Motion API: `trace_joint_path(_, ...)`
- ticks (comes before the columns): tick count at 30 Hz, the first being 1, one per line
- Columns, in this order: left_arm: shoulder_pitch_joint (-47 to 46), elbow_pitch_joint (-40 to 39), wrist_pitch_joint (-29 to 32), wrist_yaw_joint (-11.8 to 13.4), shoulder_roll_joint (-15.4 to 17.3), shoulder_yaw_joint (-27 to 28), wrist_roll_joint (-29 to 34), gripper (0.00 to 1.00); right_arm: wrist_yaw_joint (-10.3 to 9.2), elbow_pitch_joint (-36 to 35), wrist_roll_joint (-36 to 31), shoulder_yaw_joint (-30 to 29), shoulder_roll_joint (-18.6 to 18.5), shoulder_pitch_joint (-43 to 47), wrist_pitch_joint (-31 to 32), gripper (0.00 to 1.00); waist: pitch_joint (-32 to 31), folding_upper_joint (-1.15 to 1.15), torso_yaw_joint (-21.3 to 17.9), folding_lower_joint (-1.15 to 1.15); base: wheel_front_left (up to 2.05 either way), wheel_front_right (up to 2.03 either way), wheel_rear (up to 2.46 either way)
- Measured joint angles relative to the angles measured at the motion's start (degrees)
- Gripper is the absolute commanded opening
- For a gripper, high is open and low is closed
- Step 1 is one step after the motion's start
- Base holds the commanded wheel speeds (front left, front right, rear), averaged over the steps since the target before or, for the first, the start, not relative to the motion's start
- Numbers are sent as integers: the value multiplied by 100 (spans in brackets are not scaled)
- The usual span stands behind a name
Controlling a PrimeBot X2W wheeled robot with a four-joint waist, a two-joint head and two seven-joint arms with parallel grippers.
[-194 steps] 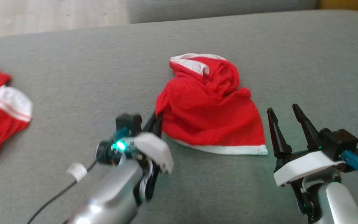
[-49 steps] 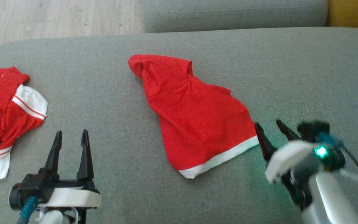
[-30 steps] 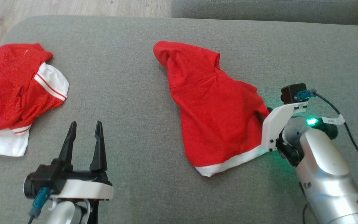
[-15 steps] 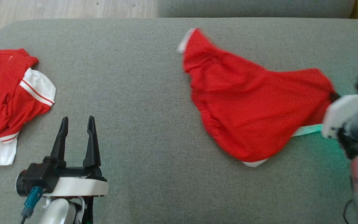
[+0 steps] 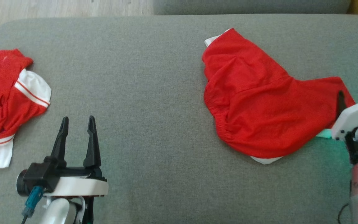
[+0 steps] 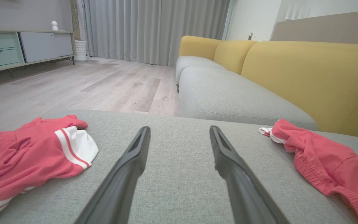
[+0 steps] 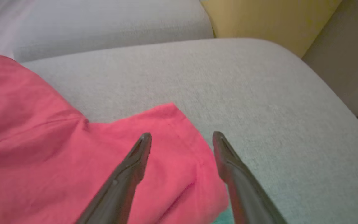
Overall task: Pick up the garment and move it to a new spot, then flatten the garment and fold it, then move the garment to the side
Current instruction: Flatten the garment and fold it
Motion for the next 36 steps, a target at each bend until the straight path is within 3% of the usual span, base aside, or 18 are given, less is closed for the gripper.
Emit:
trace_joint_path(5,19,14,0,-10,-31,-2,4,100,0,-677,88,433,211,299,-892,100,-204,0,-67,-1,0,0,0)
trace_joint_path(11,240,14,0,-68,-67,9,4,100,0,-1725,546,1214,432,1572,-1457,100,-481,0,-191,-1,0,0,0)
trace_joint_path(18,558,-20,1,-100,-70,134,5,100,0,-2826,777,1546,508,2801,-1506,100,-668,0,-330,-1,0,0,0)
trace_joint_path(28,738,-4,45,-107,-75,102,14,100,0,-3354,879,1915,531,2953,-1469,100,-658,0,-453,-1,0,0,0)
trace_joint_path(31,675,48,231,-237,-154,-110,51,100,0,-3389,882,1948,531,2952,-1419,100,-605,0,-465,-1,0,0,0)
trace_joint_path(36,-127,747,1039,-878,-761,-1226,43,100,1,-3454,977,2040,531,2922,-1366,100,-438,0,-523,0,0,0,0)
